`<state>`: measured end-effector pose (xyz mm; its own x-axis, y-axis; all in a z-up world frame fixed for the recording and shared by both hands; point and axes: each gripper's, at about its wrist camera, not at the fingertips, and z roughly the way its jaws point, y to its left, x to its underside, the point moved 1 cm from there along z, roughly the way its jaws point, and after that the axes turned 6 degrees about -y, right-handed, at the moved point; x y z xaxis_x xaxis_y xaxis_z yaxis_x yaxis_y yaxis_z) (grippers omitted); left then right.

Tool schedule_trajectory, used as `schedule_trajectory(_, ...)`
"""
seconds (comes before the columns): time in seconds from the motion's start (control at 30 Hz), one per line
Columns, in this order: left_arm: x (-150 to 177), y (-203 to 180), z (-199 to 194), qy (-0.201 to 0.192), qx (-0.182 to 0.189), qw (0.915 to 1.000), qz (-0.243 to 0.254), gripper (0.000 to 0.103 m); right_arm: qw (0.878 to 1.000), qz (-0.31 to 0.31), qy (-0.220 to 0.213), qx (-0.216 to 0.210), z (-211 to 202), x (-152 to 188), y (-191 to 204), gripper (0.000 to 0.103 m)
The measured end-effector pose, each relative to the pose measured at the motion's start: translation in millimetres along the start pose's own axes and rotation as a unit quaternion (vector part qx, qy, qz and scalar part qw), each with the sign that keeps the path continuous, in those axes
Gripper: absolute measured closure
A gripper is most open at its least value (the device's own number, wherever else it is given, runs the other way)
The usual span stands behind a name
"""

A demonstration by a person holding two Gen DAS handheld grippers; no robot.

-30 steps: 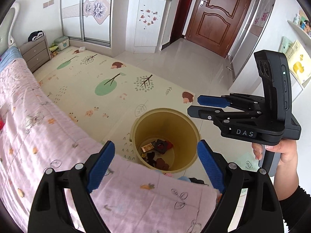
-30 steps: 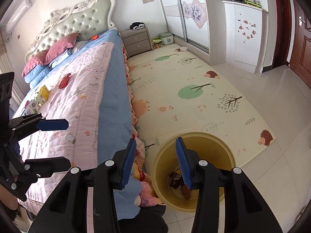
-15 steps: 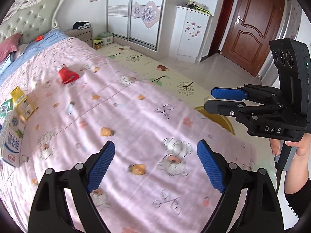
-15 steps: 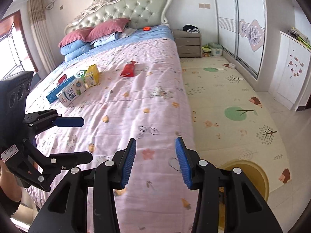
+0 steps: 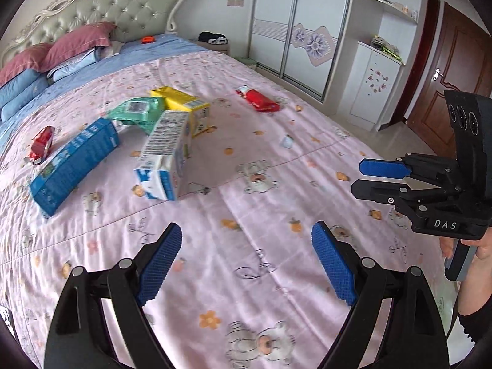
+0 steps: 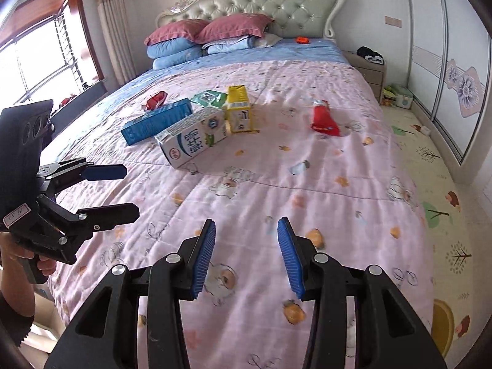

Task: Collect trash
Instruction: 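Move both open tools back toward the quilt, then grasp the white milk carton with the right tool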

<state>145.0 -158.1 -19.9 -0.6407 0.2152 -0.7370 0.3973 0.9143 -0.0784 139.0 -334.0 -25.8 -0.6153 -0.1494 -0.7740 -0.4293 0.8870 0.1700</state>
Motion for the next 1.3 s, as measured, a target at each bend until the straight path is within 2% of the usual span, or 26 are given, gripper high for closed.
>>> schedule_trajectory(0.27,16.9,72.0,-13.4,-0.011,-0.047,0.9982,-0.035,0.017,1.0,-0.024,0.009,-0.018,54.6,-28.1,64.1,0.061)
schedule_trajectory(0.33,21.1,91.1,-15.3,-0.012,-0.063,0.9971,-0.041,0.013,0.999,-0.027,0.009,-0.018,67.5,-35.1,78.8,0.058)
schedule_trajectory(0.4,24.8,110.5,-17.0,-0.015,-0.064,0.9962,-0.056,0.01,0.999,-0.034,0.006,-0.01,79.0,-41.8,91.5,0.046)
schedule_trajectory(0.53,29.9,145.0,-22.2,-0.028,-0.071,0.9935,-0.085,0.006,0.999,-0.03,-0.002,0.012,97.6,-54.6,105.8,0.036)
schedule_trajectory(0.6,30.6,159.4,-23.7,-0.034,-0.076,0.9919,-0.096,0.005,0.999,-0.018,-0.009,0.029,104.9,-60.4,107.4,0.021)
schedule_trajectory(0.67,30.4,170.3,-25.2,-0.042,-0.082,0.9901,-0.106,0.004,0.998,-0.007,-0.018,0.056,112.3,-67.2,107.9,0.018)
schedule_trajectory(0.93,29.4,197.6,-19.9,-0.045,-0.093,0.9883,-0.112,0.004,0.99,0.088,0.001,0.111,158.2,-79.3,95.5,0.017)
schedule_trajectory(1.1,26.2,209.9,-13.8,-0.042,-0.088,0.988,-0.12,0.004,0.979,0.116,0.01,0.167,183.4,-87.1,89.2,0.017)
schedule_trajectory(1.17,21.9,215.0,-13.3,-0.046,-0.082,0.9879,-0.124,0.004,0.976,0.124,0.02,0.177,194.0,-88.8,86.8,0.017)
schedule_trajectory(1.23,17.1,218.4,-12.4,-0.048,-0.078,0.9881,-0.124,0.004,0.974,0.137,0.023,0.179,202.2,-87.8,83.6,0.022)
schedule_trajectory(1.3,11.8,220.0,-10.0,-0.046,-0.074,0.9893,-0.117,0.004,0.971,0.156,0.02,0.182,205.2,-81.7,79.5,0.039)
